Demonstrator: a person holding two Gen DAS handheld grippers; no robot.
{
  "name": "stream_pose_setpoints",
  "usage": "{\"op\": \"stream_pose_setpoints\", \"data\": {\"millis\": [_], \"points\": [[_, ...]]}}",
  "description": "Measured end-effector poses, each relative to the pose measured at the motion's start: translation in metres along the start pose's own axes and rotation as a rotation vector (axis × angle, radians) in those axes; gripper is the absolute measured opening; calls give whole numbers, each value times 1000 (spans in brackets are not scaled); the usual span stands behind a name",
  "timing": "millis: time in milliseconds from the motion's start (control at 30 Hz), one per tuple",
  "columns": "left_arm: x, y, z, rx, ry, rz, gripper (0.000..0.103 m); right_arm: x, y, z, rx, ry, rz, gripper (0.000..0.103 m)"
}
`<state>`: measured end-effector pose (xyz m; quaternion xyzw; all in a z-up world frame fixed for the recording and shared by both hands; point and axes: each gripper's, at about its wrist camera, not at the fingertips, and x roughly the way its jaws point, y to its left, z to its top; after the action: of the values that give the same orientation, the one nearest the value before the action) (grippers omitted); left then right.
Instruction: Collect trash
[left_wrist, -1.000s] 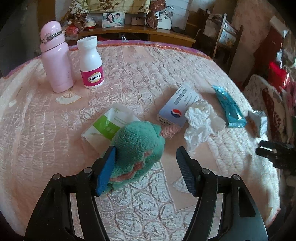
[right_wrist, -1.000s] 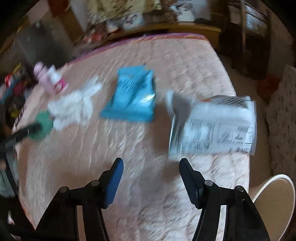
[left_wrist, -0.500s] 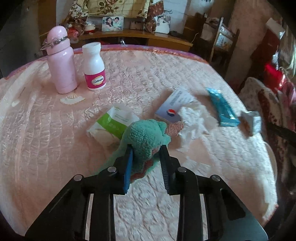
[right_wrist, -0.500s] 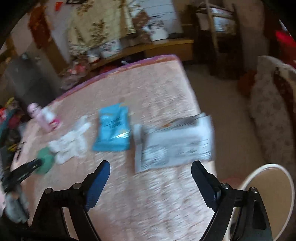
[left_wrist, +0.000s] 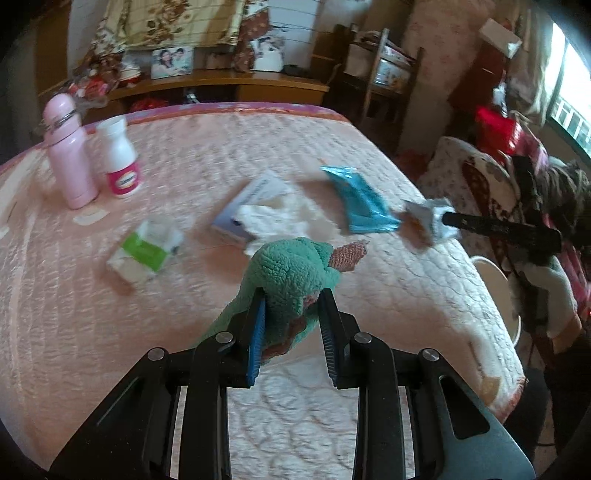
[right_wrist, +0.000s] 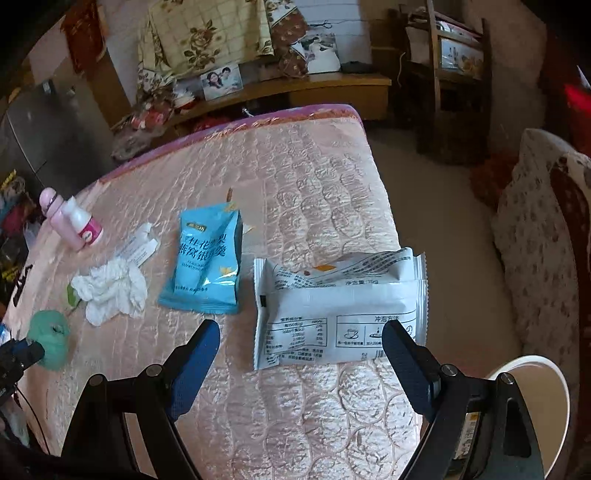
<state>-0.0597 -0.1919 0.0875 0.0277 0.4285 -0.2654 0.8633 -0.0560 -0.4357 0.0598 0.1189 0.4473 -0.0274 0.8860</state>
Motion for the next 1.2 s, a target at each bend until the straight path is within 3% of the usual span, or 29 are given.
{"op": "stream_pose_setpoints", "data": {"millis": [333, 467, 633, 833, 900, 1000, 1100, 1200], "points": [[9, -11, -3, 28, 20, -2, 25, -10, -72, -7, 222, 45, -87, 88], [11, -11, -3, 28, 21, 2, 25, -12, -82, -9, 222, 65, -74, 88], [12, -16, -4, 43, 22, 1, 25, -13, -70, -2, 218, 29, 6, 88], [11, -17, -4, 41, 22, -4, 25, 4, -48, 18, 188, 29, 10, 88], [10, -18, -4, 42, 24, -4, 25, 13, -39, 26, 131, 46, 6, 94], [12, -17, -5, 35, 29, -6, 25, 32, -16, 30, 22, 103, 27, 95], [14, -17, -6, 26, 36, -9, 25, 53, 4, 23, -84, 145, -35, 100], [14, -17, -7, 27, 38, -10, 25, 64, 12, 16, -133, 134, -96, 103]]}}
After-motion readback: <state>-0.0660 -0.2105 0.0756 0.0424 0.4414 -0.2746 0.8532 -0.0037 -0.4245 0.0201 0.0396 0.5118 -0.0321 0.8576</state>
